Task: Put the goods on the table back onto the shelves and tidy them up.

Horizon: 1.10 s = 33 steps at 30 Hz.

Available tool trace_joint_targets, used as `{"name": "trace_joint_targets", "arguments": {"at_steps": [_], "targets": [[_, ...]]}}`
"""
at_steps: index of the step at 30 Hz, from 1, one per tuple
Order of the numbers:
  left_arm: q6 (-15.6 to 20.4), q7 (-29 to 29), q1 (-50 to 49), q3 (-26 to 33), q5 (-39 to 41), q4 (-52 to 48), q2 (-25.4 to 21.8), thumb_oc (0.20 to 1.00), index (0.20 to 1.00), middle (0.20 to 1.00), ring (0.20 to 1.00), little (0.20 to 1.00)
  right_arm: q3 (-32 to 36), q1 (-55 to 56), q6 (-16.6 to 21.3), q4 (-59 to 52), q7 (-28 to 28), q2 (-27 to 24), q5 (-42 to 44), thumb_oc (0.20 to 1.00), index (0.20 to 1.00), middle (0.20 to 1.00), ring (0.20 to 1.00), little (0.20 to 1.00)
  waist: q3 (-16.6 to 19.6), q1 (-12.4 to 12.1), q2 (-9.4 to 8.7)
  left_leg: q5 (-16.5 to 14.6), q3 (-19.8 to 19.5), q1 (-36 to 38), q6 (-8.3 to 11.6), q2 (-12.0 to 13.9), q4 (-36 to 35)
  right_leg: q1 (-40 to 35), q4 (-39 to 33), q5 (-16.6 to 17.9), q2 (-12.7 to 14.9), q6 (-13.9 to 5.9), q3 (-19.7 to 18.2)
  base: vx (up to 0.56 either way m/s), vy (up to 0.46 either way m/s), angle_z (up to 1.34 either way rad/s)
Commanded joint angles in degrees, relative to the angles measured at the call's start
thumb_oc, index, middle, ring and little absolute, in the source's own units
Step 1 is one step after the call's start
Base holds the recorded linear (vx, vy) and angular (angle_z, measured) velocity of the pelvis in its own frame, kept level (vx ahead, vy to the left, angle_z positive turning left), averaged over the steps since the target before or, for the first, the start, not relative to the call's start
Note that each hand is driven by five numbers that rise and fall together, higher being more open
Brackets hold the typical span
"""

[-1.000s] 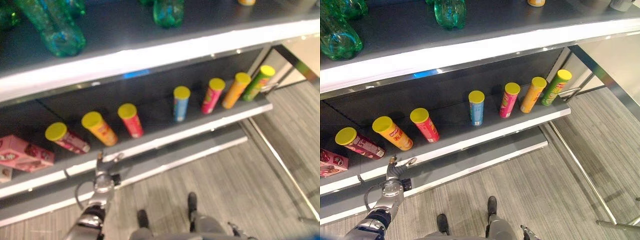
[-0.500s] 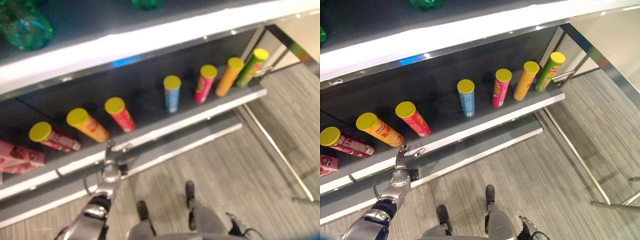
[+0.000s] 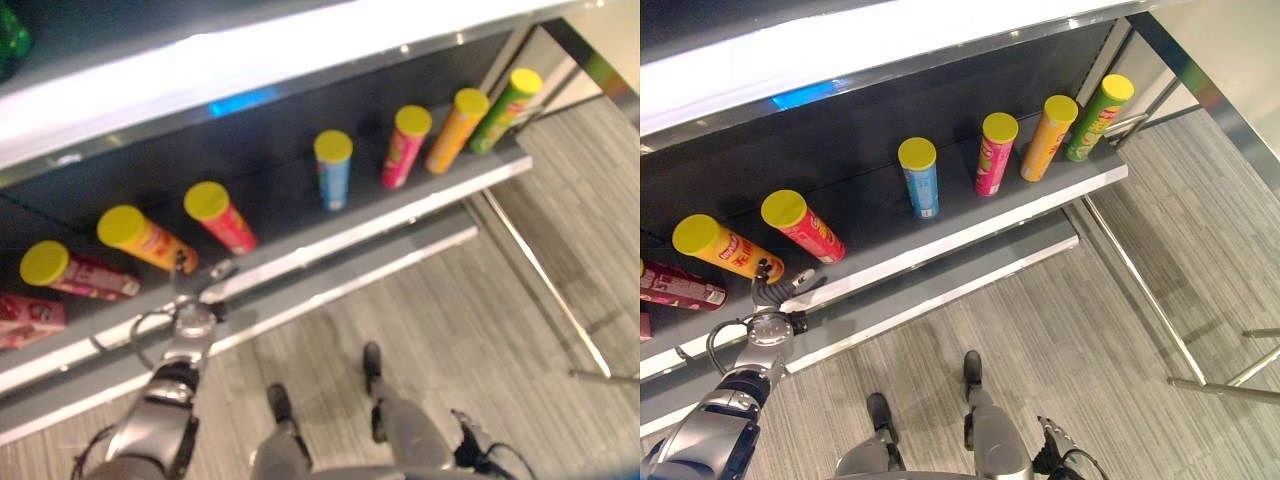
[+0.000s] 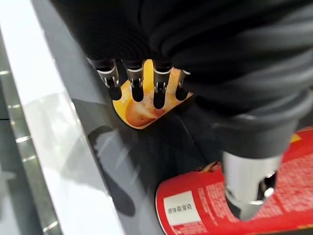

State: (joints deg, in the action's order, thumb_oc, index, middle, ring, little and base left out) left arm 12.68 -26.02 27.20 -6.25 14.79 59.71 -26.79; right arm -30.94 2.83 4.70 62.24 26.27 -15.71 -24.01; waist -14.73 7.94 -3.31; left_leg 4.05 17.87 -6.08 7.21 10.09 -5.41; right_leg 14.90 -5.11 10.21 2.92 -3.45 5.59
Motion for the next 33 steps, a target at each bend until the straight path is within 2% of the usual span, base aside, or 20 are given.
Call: {"name": "trace_joint_targets", "arguments": {"at_steps": [1, 6, 23, 33], "targets": [[2.4, -1.5, 5.6, 1.0, 0.6, 3.3, -4.0, 1.0, 1.0, 1.0, 1.0, 1.0, -1.7, -3.3, 0.7, -1.3, 1.9, -0.1, 0.4, 1.0, 1.0, 1.0, 1.0, 1.0, -1.3, 1.0, -0.78, -1.6, -0.7, 1.2, 2.12, 0.4, 0.4, -2.0, 1.5, -3.8, 1.3, -4.24, 0.2, 0.0, 0.0, 0.0], [2.6, -2.5, 9.0, 0.7, 1.7, 4.1, -5.4, 1.0, 1.0, 1.0, 1.0, 1.0, -3.2, -5.1, 0.8, -1.9, 2.4, -0.3, 0.7, 1.0, 1.0, 1.0, 1.0, 1.0, -3.9, 1.5, -1.53, -1.0, -0.5, -0.5, 2.27, 0.5, 0.4, 0.0, 1.7, -3.1, 0.9, -4.39, -0.2, 0.0, 0.0, 0.0], [3.0, -3.4, 12.3, 0.6, 3.3, 4.8, -6.2, 1.0, 1.0, 1.0, 1.0, 1.0, -5.2, -6.5, 1.6, -3.3, 3.1, -0.7, 0.5, 1.0, 1.0, 1.0, 1.0, 1.0, -5.6, 2.5, -1.81, -0.7, 0.1, -2.6, 2.61, 0.9, 0.4, 2.6, 1.5, -2.2, 0.6, -4.55, -1.2, 0.0, -0.002, -0.03], [3.2, -3.2, 13.7, -0.6, 3.4, 4.5, -4.3, 1.0, 1.0, 1.0, 1.0, 1.0, -5.8, -6.9, 2.1, -3.9, 3.4, -0.8, 0.7, 1.0, 1.0, 1.0, 1.0, 1.0, -6.4, 3.3, -1.94, -0.9, 0.4, -2.4, 2.71, 0.9, 0.4, 3.0, 1.5, -2.0, 0.5, -4.43, -1.5, 0.0, 0.0, 0.0]]}}
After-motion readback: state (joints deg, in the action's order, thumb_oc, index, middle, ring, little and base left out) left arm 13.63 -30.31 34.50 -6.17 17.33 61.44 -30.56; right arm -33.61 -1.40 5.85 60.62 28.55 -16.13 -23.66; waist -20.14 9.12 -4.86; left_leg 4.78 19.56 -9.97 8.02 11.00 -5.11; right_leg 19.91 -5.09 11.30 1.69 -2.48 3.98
